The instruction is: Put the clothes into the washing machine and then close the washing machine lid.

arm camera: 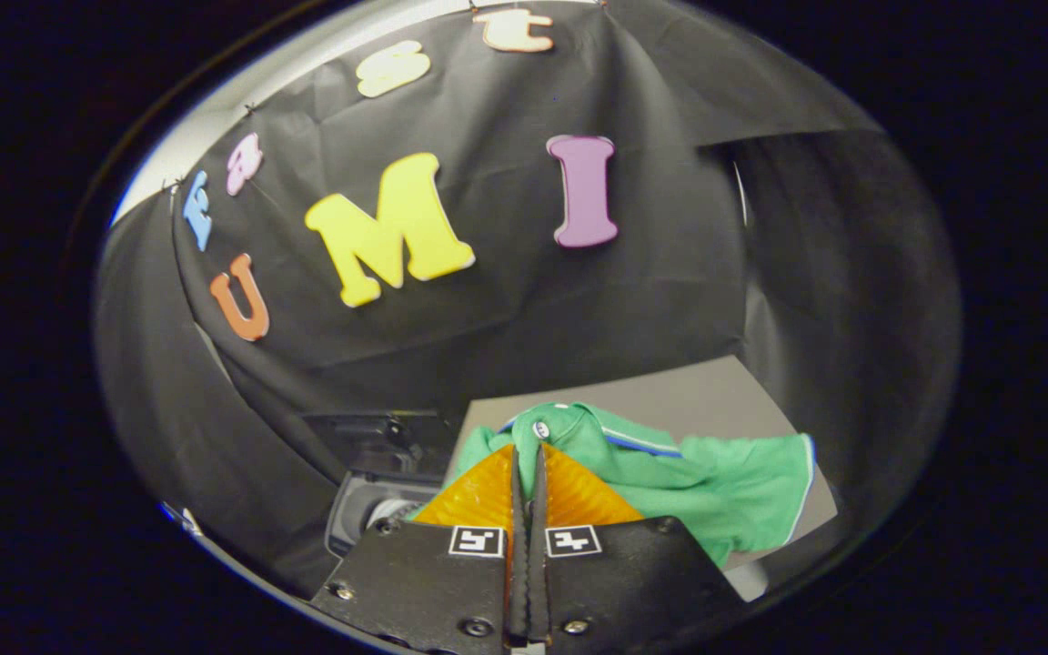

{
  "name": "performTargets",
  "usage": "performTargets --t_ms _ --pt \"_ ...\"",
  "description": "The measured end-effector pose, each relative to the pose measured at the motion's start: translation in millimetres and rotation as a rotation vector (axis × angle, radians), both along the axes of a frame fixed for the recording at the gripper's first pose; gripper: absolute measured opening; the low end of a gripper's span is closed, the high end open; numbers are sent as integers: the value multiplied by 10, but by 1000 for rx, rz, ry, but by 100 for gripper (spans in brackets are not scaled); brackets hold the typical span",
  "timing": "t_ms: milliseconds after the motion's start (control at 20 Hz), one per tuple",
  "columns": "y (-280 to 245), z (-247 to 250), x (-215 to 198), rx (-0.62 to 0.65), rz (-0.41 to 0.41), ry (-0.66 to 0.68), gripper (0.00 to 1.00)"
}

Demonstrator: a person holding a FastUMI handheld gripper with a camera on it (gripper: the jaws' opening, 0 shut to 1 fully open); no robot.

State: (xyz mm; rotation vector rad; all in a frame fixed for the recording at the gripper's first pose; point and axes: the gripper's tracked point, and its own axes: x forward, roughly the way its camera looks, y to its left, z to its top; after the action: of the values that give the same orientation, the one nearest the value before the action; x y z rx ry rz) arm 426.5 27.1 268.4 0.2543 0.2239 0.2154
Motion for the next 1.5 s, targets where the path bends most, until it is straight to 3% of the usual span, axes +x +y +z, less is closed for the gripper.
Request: performTargets --t_ms 450,650,1000,1500 --pt "1237 1289 -692 44 159 -250 4" --pt "1752 1570 -690 34 216 -294 4" --pt "2660 1502 -501 51 337 -269 4" --pt "3622 782 98 11 475 -161 4"
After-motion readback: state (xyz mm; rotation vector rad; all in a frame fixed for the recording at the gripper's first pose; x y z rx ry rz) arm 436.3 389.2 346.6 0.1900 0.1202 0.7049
